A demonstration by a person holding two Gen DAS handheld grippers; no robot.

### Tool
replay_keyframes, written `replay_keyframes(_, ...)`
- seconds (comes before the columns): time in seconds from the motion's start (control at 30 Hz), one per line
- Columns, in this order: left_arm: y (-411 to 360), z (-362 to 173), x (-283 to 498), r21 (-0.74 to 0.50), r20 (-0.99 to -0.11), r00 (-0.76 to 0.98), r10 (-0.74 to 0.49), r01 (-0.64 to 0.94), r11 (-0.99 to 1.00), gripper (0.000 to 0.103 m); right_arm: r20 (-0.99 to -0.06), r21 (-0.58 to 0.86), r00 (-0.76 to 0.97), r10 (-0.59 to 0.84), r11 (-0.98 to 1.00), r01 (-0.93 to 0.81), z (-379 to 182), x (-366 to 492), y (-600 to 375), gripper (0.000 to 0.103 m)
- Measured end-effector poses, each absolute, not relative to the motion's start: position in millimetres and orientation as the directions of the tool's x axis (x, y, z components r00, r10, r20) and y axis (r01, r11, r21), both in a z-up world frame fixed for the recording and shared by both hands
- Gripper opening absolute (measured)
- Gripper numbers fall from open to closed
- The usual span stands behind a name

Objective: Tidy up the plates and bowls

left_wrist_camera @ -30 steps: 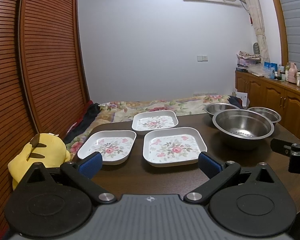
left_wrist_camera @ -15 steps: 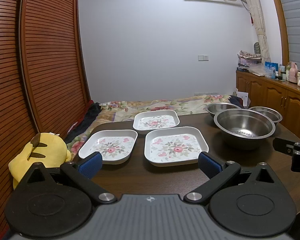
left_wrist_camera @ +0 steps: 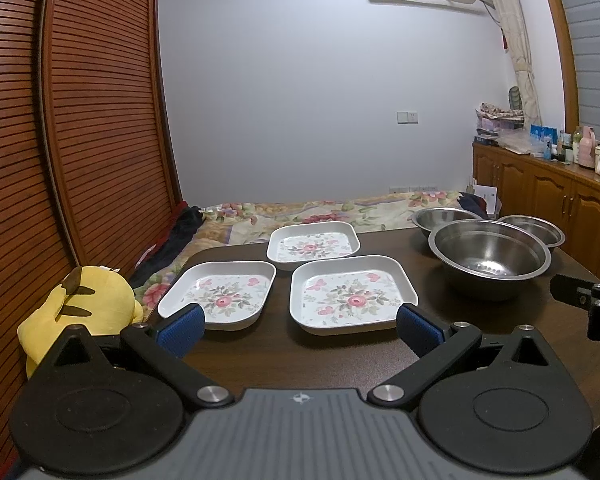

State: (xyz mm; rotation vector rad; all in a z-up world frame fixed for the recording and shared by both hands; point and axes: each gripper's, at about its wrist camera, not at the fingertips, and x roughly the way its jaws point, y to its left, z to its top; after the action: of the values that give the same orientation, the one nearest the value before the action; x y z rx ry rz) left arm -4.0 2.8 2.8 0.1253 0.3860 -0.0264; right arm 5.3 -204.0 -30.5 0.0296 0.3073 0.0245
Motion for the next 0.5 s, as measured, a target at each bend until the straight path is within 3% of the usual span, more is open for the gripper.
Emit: replay_keyframes(0.5, 2.9, 3.5, -2.9, 0.111, -0.379, 0.925, -0.002, 0.048, 0.993, 0.103, -0.302, 0.035, 0.953, 0.026, 0.999, -0.016, -30.9, 6.1, -206.2, 0.103)
